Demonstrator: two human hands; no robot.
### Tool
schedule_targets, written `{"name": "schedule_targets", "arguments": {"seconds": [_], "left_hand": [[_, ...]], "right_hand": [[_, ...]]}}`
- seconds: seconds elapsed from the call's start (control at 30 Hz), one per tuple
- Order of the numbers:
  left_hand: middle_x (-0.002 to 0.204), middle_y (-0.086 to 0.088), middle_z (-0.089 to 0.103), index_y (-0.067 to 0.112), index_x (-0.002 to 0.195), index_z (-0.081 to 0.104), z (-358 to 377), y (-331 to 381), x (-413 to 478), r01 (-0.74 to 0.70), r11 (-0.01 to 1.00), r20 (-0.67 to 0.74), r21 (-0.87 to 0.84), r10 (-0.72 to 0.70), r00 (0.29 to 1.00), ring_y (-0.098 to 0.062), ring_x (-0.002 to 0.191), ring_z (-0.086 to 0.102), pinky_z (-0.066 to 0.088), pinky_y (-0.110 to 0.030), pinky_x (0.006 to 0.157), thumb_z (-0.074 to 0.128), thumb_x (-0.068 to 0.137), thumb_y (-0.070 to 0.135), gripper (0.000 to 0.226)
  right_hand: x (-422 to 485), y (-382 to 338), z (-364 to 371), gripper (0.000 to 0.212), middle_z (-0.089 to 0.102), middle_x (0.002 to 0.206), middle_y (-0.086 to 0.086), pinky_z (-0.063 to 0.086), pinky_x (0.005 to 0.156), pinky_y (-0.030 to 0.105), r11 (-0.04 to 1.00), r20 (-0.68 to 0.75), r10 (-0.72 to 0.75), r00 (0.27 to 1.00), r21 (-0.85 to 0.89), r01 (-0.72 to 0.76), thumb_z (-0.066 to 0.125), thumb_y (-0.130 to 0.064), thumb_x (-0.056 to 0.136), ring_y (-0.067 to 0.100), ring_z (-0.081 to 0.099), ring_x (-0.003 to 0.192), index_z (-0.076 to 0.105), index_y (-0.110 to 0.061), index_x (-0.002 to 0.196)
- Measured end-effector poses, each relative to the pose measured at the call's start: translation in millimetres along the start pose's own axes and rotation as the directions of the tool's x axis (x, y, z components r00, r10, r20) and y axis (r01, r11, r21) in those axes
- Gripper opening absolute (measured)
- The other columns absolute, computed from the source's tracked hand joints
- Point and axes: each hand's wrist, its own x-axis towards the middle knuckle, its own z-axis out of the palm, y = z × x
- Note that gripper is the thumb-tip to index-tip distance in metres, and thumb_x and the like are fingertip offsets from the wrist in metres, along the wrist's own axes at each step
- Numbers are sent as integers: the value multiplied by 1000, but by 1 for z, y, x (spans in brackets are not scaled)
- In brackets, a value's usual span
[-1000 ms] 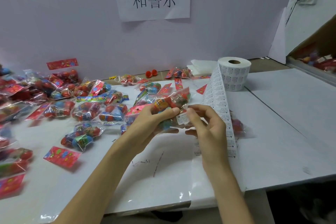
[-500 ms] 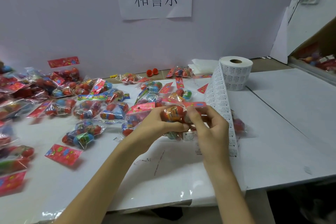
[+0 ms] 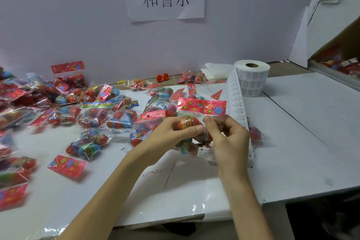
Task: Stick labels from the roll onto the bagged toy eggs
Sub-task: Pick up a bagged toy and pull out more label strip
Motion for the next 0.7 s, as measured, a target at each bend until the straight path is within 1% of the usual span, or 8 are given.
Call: {"name": "schedule_targets", "arguments": {"seconds": [0.17, 0.27, 0.37, 0.43, 0.5, 0.57, 0.63, 0.7], "left_hand": [[105, -12, 78, 17, 110, 76, 3, 2, 1, -3, 1000, -36, 26, 4, 999, -28, 101, 76, 64, -40, 83, 74, 85, 59, 49], [98, -3, 80, 28, 99, 80, 0, 3, 1, -23, 999, -46, 23, 24, 999, -23, 95, 77, 63, -33, 76, 68, 84, 59, 36], [93, 0, 80, 30, 93, 79, -3, 5, 2, -17, 999, -77, 34, 19, 997, -33, 88, 77, 61, -49, 80, 71, 78, 63, 37], [91, 2, 79, 35, 92, 77, -3, 7, 2, -4, 999, -92, 37, 7, 996, -33, 89, 77, 58, -56, 88, 72, 75, 65, 35], [88, 11, 78, 47, 85, 76, -4, 5, 3, -14, 999, -90, 50, 18, 996, -22, 86, 77, 62, -46, 83, 70, 77, 65, 20], [83, 17, 75, 54, 82, 74, -5, 6, 3, -42, 995, -63, 95, 48, 997, -10, 85, 75, 60, -23, 72, 68, 78, 67, 15], [85, 19, 75, 56, 84, 73, -6, 2, 4, -78, 990, -13, 118, 80, 997, -5, 86, 74, 56, -14, 70, 71, 72, 75, 22], [92, 17, 76, 55, 89, 74, -4, 2, 2, -116, 986, 23, 121, 114, 993, -3, 93, 73, 55, -12, 73, 72, 55, 88, 48]], "right_hand": [[0, 2, 0, 17, 72, 70, -8, 54, 58, 19, 1000, -24, 17, 1000, 19, -16, 78, -18, 89, 6, 67, 65, 73, -24, 74], [-1, 3, 0, 13, 73, 75, -9, 55, 67, 24, 999, 8, 13, 1000, -44, -13, 75, -26, 92, 10, 68, 72, 74, -25, 79], [-1, -4, 1, 18, 75, 96, -5, 56, 80, 32, 986, 119, 149, 982, 51, -156, 65, -43, 97, 13, 72, 91, 68, -26, 100], [0, -15, -2, 32, 69, 112, -9, 55, 84, 30, 977, 103, 189, 977, 83, -198, 63, -57, 87, 10, 69, 103, 60, -35, 111], [4, -30, -10, 48, 61, 118, -18, 52, 78, 16, 996, 30, 82, 996, 18, -82, 65, -59, 78, -3, 65, 102, 51, -41, 120], [13, -43, -21, 60, 58, 118, -22, 49, 71, 8, 990, 82, 2, 997, -141, 10, 71, -57, 77, -13, 61, 98, 47, -41, 130], [28, -54, -28, 59, 60, 118, -20, 50, 72, 13, 947, 247, 74, 966, -321, 10, 75, -57, 83, -9, 64, 94, 48, -40, 133], [43, -62, -30, 43, 69, 108, -14, 52, 75, 27, 890, 444, 194, 875, -455, 33, 73, -50, 87, 3, 69, 87, 60, -35, 124]]}}
